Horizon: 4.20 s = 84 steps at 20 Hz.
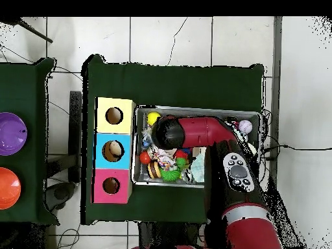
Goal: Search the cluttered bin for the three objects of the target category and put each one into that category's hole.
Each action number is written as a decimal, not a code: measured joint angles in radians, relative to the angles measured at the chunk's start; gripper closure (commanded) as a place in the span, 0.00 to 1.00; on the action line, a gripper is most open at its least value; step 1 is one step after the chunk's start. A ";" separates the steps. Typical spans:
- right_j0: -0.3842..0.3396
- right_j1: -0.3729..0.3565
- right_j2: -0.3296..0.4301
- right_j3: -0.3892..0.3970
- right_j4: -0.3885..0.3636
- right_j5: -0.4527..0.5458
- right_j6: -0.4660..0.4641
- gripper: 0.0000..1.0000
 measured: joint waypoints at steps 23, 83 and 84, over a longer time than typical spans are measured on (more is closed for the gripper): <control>-0.081 0.034 0.055 -0.033 -0.087 0.000 0.000 0.00; -0.134 0.104 0.083 0.036 -0.087 -0.145 0.000 1.00; -0.134 0.104 0.083 0.036 -0.087 -0.145 0.000 1.00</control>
